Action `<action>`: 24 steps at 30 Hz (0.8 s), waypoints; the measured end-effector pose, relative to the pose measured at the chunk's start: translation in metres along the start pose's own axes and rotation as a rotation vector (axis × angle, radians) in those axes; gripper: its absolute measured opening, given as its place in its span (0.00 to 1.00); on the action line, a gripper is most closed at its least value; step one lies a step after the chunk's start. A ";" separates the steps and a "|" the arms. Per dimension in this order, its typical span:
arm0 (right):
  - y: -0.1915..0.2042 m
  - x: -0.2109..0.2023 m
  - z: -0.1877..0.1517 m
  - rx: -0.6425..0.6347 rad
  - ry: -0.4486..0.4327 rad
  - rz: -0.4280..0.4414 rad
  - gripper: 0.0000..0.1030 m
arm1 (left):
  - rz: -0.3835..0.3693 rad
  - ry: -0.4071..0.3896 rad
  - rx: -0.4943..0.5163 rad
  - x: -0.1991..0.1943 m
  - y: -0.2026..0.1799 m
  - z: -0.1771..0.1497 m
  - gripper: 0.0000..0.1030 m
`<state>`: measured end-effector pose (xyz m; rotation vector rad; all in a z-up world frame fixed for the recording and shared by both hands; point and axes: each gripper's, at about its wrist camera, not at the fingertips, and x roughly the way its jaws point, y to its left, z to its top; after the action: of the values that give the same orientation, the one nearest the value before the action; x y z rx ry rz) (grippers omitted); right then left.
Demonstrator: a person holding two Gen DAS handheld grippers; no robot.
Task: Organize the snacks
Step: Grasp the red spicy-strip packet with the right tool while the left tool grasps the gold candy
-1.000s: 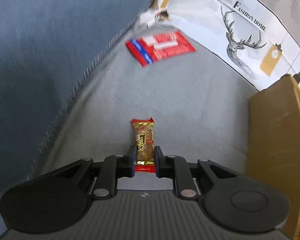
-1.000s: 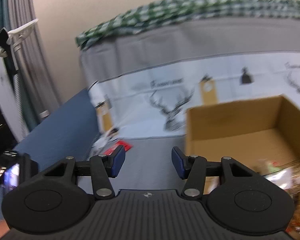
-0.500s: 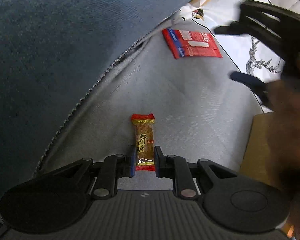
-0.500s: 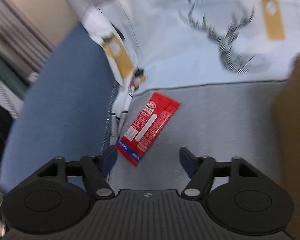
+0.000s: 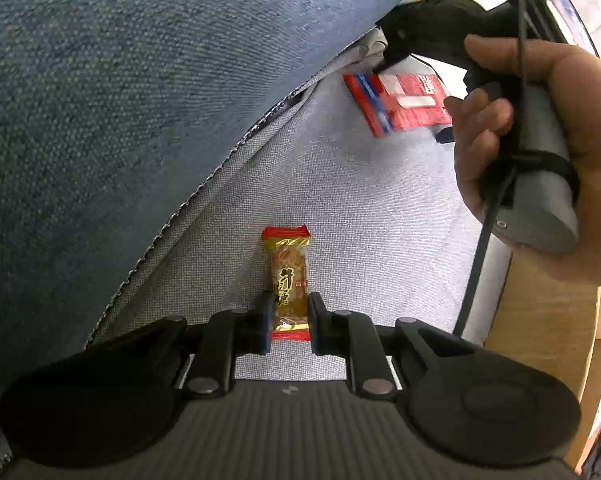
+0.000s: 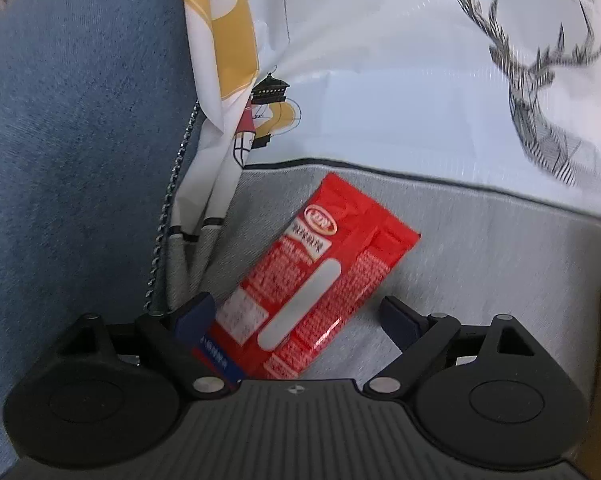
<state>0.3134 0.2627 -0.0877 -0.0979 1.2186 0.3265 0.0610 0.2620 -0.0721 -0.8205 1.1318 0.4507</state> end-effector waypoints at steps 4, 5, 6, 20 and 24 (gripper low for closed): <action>0.016 -0.001 -0.009 -0.137 -0.045 -0.083 0.68 | -0.003 0.006 -0.011 -0.001 -0.001 0.003 0.19; 0.016 -0.005 -0.013 -0.160 -0.065 -0.073 0.57 | -0.006 0.007 -0.014 0.000 0.001 0.004 0.19; 0.015 -0.008 -0.016 -0.174 -0.078 -0.068 0.46 | -0.008 0.007 -0.014 0.000 0.001 0.005 0.19; -0.065 -0.132 -0.123 -0.278 -0.211 0.064 0.32 | -0.018 -0.007 0.132 -0.001 -0.005 0.004 0.18; -0.084 -0.181 -0.194 -0.335 -0.279 0.088 0.32 | -0.061 0.013 0.189 0.001 -0.008 0.001 0.18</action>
<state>0.1081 0.1002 0.0051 -0.2790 0.8849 0.5996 0.0675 0.2571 -0.0698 -0.6910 1.1392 0.2833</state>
